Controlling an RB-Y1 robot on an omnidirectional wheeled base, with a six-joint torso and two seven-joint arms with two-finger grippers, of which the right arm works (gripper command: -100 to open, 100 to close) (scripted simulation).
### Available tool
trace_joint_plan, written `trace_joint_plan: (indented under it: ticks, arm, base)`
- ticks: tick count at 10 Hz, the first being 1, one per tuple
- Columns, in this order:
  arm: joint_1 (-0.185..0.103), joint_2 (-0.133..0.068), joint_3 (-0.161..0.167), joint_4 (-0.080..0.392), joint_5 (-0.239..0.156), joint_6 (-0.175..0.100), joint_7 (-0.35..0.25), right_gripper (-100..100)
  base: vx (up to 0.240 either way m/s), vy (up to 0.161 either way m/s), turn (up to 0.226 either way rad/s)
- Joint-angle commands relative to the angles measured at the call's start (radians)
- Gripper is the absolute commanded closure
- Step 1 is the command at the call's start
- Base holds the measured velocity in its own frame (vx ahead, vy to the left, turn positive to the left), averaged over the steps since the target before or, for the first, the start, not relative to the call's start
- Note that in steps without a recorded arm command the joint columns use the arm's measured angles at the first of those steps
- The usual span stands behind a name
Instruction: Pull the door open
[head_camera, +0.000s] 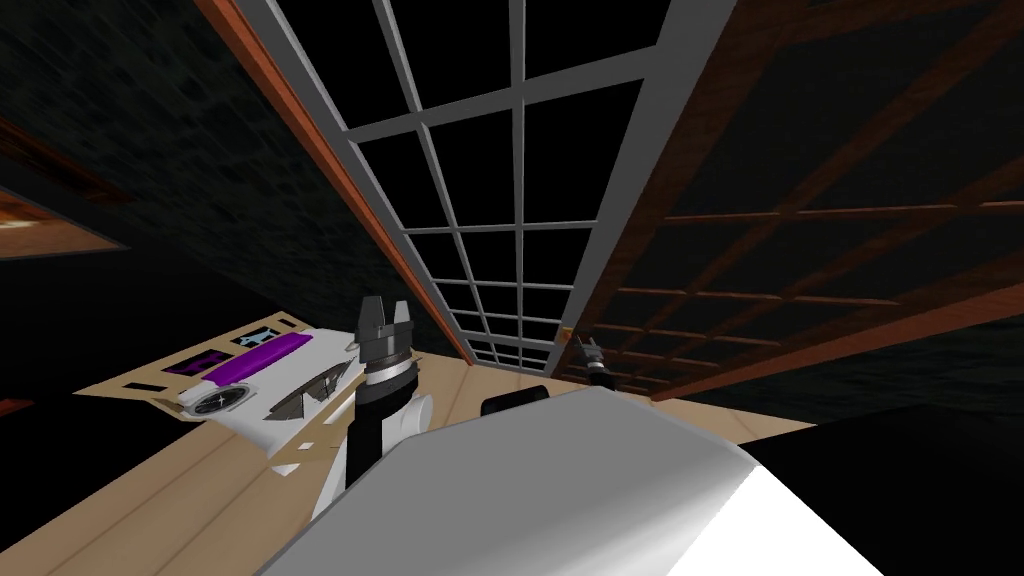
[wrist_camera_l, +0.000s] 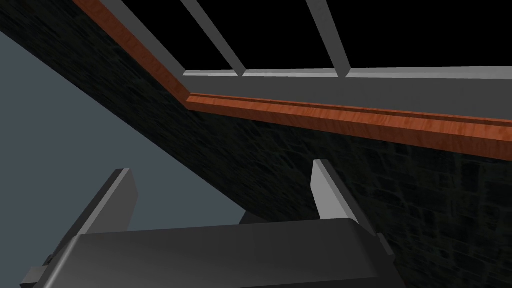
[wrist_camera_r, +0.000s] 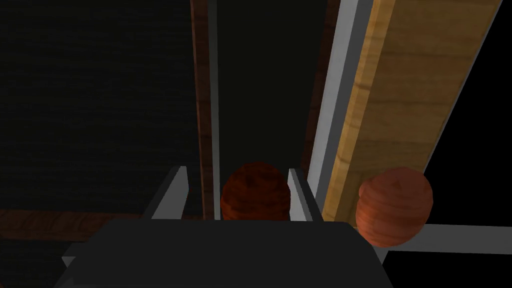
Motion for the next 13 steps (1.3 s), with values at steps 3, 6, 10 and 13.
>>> trace_joint_plan:
  ticks: [3,6,10,13]
  arm:
    - [0.003,-0.002,-0.003,0.0,-0.001,0.002,-0.001,100]
    - [0.025,-0.002,-0.004,0.012,-0.007,0.006,-0.021,100]
    - [0.049,-0.01,-0.013,0.022,-0.017,0.009,-0.042,100]
    - [0.076,-0.02,-0.022,0.034,-0.036,0.011,-0.091,100]
  base:
    - [-0.025,0.011,0.011]
    - [-0.046,-0.002,0.004]
    - [-0.139,0.012,-0.042]
    - [-0.127,0.008,-0.028]
